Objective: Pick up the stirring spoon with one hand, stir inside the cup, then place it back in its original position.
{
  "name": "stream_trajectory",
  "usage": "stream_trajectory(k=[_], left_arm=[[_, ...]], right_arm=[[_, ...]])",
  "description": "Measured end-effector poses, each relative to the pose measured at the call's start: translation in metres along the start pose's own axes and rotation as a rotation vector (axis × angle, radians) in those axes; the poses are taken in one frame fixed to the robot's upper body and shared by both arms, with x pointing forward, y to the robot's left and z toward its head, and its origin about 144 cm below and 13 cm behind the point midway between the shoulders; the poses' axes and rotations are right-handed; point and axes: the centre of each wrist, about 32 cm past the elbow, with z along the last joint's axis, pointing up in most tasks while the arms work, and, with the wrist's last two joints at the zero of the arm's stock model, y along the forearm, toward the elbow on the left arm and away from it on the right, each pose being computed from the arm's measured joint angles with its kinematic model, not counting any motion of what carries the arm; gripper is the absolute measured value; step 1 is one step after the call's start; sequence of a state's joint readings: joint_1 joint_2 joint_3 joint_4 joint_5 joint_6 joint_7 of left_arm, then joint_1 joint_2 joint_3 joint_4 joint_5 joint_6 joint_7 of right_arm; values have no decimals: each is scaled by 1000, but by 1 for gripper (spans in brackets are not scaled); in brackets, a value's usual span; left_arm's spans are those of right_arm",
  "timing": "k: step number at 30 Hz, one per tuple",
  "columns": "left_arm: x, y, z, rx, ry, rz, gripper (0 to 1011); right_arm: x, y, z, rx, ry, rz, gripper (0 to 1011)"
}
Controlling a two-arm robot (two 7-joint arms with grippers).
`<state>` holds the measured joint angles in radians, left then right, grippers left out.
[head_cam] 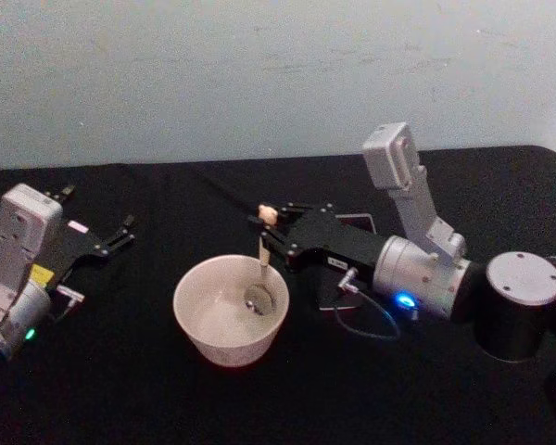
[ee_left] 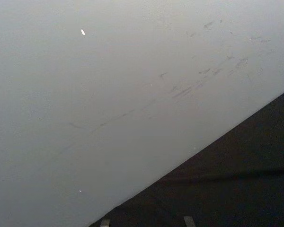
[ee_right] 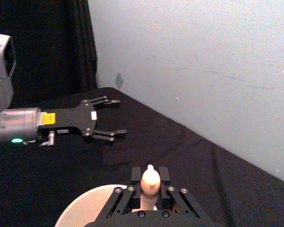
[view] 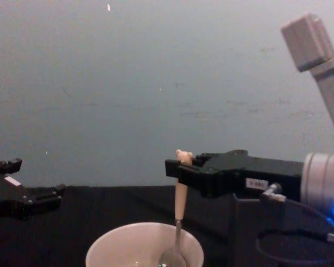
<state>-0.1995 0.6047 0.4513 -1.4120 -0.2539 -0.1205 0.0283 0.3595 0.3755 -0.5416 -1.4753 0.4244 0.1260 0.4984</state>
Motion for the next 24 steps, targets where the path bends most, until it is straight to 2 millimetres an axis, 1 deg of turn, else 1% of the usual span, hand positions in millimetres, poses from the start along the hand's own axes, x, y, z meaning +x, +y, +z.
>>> stream_trajectory(k=[7, 12, 19, 24], left_arm=[[0, 0, 0, 0, 0, 0, 1001], [0, 0, 0, 0, 0, 0, 1001], [0, 0, 0, 0, 0, 0, 1001], [0, 0, 0, 0, 0, 0, 1001]], right_arm=[[-8, -18, 4, 7, 7, 53, 215], [-17, -23, 3, 0, 7, 95, 215], [-28, -18, 0, -12, 17, 134, 215], [-30, -7, 0, -6, 25, 135, 215]])
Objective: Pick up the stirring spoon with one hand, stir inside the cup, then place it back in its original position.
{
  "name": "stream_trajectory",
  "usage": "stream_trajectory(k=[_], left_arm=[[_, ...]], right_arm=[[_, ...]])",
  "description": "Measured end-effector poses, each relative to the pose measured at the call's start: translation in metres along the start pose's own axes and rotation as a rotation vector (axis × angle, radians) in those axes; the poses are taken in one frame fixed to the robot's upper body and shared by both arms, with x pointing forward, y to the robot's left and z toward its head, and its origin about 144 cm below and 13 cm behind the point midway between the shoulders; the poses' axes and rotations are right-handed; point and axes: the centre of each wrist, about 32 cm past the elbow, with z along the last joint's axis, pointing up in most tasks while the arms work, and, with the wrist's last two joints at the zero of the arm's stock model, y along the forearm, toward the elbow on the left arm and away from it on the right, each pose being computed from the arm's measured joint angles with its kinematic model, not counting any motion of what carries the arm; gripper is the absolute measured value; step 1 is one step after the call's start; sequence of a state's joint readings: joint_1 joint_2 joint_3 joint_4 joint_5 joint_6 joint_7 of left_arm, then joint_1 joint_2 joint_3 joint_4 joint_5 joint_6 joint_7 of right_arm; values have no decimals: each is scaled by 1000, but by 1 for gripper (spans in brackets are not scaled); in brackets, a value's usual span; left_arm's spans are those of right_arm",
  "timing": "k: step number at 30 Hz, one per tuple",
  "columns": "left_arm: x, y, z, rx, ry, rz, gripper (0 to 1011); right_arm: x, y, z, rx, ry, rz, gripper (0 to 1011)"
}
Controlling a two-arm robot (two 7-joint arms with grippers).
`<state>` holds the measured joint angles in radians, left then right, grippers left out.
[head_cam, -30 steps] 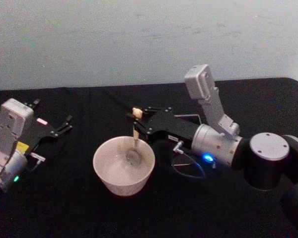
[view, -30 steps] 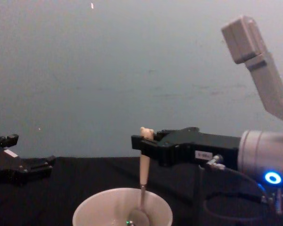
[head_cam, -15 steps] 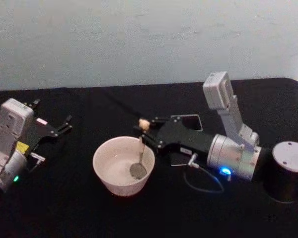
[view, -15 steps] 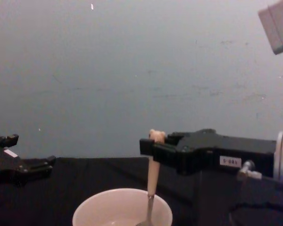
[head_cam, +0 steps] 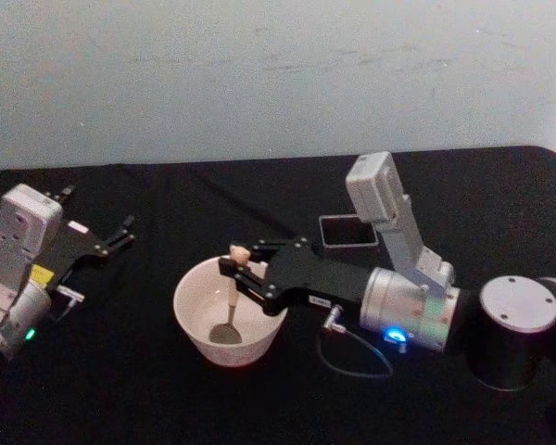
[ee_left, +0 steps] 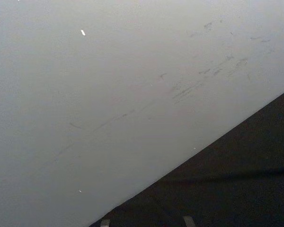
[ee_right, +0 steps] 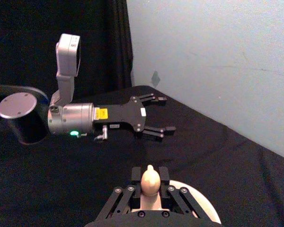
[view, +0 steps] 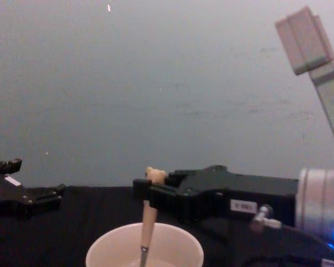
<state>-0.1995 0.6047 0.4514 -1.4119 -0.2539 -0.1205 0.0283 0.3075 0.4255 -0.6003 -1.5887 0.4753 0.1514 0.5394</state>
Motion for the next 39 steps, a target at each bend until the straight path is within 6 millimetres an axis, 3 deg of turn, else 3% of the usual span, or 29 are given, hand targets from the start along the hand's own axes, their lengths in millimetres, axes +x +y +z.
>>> stream_trajectory(k=[12, 19, 29, 39], left_arm=[[0, 0, 0, 0, 0, 0, 1001], [0, 0, 0, 0, 0, 0, 1001], [0, 0, 0, 0, 0, 0, 1001], [0, 0, 0, 0, 0, 0, 1001]], right_arm=[[12, 32, 3, 12, 0, -57, 215], [24, 37, 4, 11, -14, -111, 215], [35, 23, 3, 3, -23, -159, 215], [26, -2, 3, -4, -18, -117, 215]])
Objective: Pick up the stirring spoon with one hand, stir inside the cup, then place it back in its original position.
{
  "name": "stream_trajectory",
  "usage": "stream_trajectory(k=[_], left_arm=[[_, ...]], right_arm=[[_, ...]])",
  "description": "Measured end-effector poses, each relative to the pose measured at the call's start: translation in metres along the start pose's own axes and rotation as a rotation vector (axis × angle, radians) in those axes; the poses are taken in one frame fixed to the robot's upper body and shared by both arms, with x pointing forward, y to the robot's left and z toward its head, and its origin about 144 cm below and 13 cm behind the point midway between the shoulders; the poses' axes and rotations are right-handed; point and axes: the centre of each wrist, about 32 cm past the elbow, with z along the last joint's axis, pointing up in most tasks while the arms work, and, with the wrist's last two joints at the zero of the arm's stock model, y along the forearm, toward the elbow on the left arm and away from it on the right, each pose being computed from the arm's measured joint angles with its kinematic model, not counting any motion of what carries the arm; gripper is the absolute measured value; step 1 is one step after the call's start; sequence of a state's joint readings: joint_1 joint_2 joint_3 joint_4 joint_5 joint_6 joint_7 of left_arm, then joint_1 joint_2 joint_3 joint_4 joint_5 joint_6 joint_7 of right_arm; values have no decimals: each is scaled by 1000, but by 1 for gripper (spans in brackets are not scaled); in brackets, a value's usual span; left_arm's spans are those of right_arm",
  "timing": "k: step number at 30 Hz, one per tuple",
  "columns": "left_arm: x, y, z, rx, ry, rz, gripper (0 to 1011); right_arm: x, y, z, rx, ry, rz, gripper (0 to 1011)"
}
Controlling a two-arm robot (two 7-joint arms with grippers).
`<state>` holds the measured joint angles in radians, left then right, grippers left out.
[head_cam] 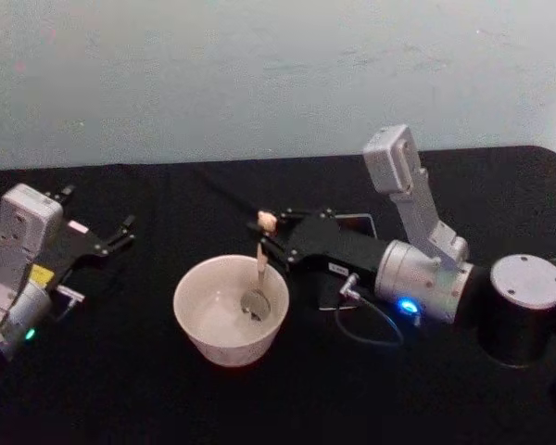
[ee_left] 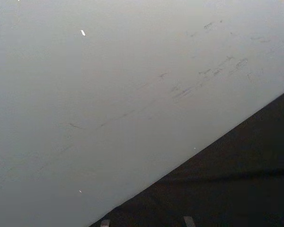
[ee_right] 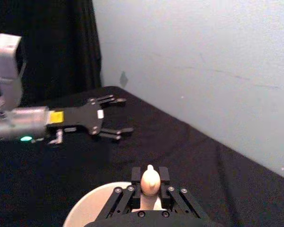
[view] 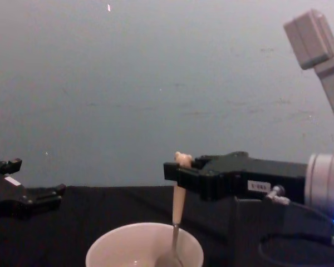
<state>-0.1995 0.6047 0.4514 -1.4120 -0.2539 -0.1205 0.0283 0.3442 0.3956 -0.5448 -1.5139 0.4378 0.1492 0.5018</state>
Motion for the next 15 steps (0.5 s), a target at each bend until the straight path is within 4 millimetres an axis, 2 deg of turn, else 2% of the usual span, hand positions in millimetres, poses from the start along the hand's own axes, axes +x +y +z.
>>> stream_trajectory(k=[8, 15], left_arm=[[0, 0, 0, 0, 0, 0, 1001], [0, 0, 0, 0, 0, 0, 1001]], right_arm=[[-10, -9, 0, -2, 10, 50, 215], [-18, 2, -1, -5, 20, 81, 215]])
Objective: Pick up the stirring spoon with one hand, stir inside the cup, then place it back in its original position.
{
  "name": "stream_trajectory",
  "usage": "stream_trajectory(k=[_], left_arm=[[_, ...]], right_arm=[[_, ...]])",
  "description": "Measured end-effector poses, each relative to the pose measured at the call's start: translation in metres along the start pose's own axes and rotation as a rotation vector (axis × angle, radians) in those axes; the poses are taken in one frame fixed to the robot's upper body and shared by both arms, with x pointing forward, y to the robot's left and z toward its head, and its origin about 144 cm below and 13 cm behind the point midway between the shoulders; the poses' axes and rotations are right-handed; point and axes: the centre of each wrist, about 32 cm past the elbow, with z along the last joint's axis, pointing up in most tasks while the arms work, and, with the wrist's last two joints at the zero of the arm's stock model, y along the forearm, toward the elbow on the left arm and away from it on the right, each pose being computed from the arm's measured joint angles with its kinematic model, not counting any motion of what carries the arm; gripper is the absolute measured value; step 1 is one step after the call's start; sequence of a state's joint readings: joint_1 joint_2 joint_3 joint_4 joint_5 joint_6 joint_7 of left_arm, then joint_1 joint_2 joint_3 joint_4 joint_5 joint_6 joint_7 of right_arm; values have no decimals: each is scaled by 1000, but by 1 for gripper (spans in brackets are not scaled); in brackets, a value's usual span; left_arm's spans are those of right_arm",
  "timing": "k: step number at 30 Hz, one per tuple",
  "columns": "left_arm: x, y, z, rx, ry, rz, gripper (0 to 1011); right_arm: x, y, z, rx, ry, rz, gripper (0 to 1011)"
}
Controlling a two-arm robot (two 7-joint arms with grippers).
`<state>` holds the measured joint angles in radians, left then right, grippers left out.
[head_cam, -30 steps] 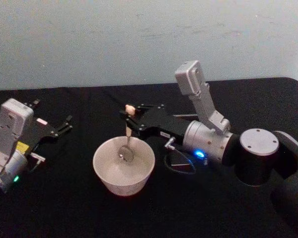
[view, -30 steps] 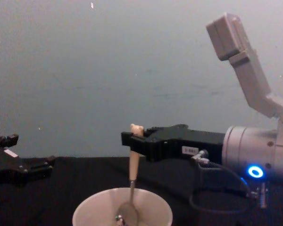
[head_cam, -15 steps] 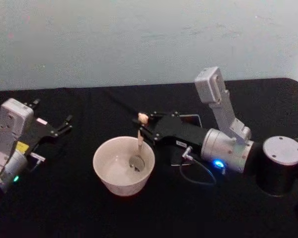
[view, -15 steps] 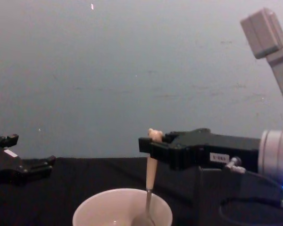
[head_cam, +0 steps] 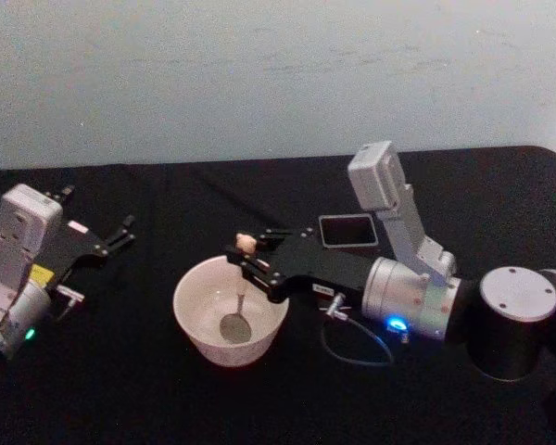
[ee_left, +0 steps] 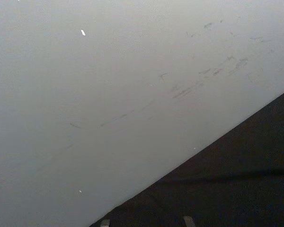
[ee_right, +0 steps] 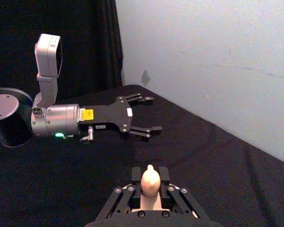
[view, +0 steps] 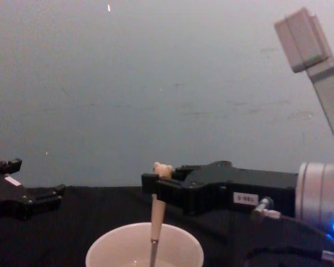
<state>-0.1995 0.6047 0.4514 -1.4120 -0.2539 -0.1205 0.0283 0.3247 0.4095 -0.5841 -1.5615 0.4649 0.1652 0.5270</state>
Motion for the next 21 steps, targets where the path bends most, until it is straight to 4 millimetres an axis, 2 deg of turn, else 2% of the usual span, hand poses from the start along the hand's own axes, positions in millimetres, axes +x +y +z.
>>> stream_trajectory(k=[14, 21], left_arm=[[0, 0, 0, 0, 0, 0, 1001], [0, 0, 0, 0, 0, 0, 1001]], right_arm=[[3, 34, 0, 2, 7, -35, 215], [10, 36, 0, 3, 1, -74, 215]])
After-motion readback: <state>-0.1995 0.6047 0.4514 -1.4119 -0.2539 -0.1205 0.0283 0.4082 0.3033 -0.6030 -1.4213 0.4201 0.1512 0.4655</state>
